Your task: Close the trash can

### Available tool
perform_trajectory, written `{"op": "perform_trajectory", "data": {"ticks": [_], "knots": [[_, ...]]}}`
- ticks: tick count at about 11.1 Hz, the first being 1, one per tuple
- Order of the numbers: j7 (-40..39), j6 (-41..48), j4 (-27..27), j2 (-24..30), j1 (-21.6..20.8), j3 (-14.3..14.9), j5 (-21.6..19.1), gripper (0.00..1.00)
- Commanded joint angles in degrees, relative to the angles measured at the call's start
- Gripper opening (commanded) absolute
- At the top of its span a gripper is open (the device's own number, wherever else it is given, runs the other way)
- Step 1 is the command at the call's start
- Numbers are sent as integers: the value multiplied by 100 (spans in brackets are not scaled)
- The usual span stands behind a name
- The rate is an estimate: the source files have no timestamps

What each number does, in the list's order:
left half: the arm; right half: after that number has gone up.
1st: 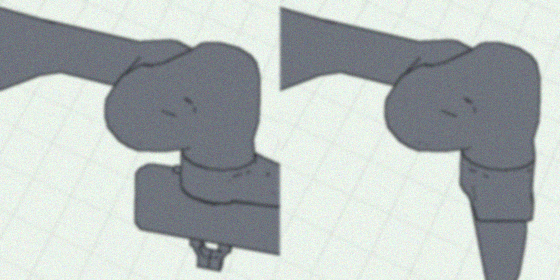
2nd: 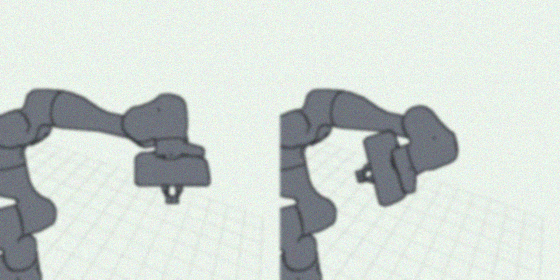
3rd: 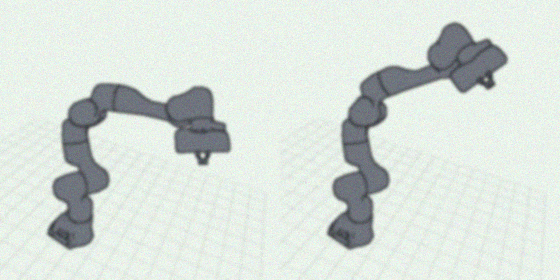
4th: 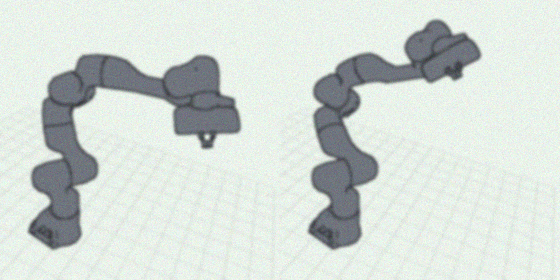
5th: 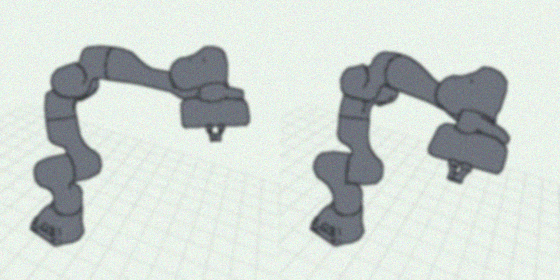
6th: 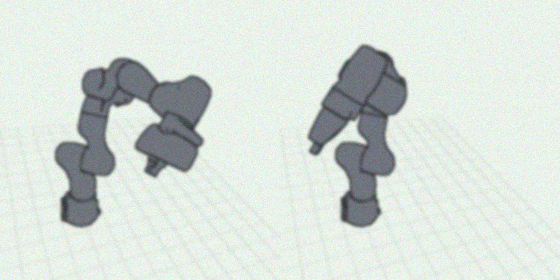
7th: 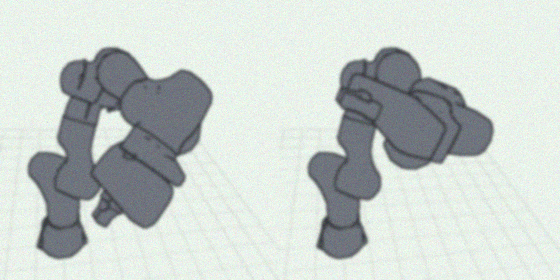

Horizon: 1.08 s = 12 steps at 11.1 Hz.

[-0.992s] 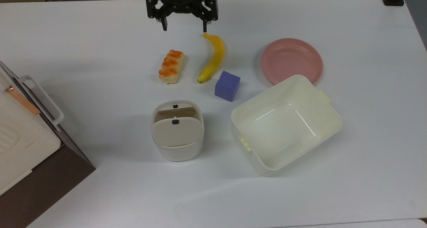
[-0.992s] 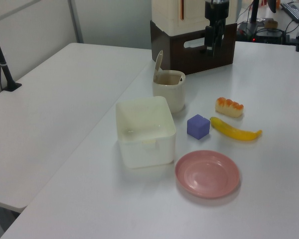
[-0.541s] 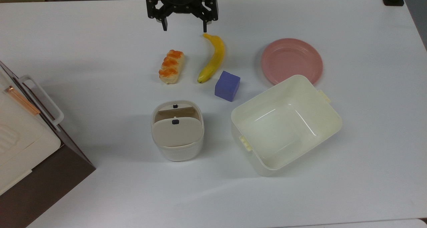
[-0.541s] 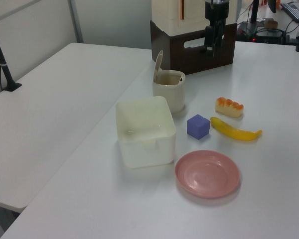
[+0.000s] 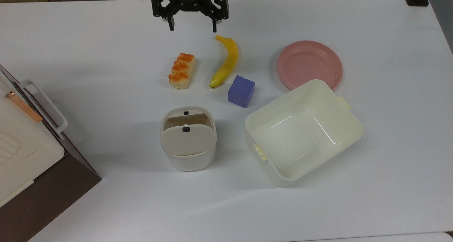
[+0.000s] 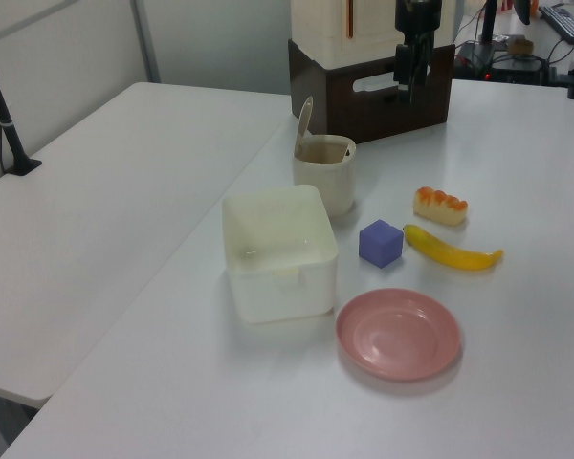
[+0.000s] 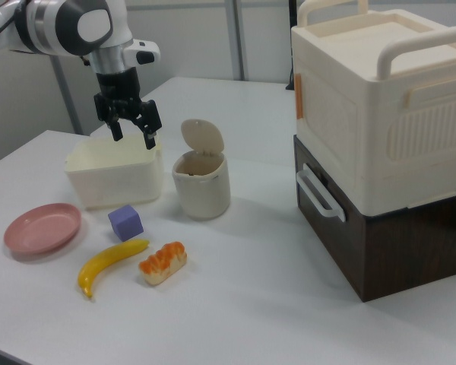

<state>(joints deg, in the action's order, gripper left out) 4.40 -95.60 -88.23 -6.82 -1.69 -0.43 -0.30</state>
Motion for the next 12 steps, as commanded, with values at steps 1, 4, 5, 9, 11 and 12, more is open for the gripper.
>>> {"op": "perform_trajectory", "data": {"ticks": [1,4,5,9,11,12], "knots": [[-167,6,-72,129,-33,69,-49,100],[-299,-38,-72,94,-33,69,-66,85],[-473,-73,-72,59,-33,69,-101,53],[-598,-1632,-72,-178,-42,69,-391,0],[-581,-2932,-72,-336,-60,69,-357,0],[-537,-3547,-45,-529,-51,69,-330,0]]}}
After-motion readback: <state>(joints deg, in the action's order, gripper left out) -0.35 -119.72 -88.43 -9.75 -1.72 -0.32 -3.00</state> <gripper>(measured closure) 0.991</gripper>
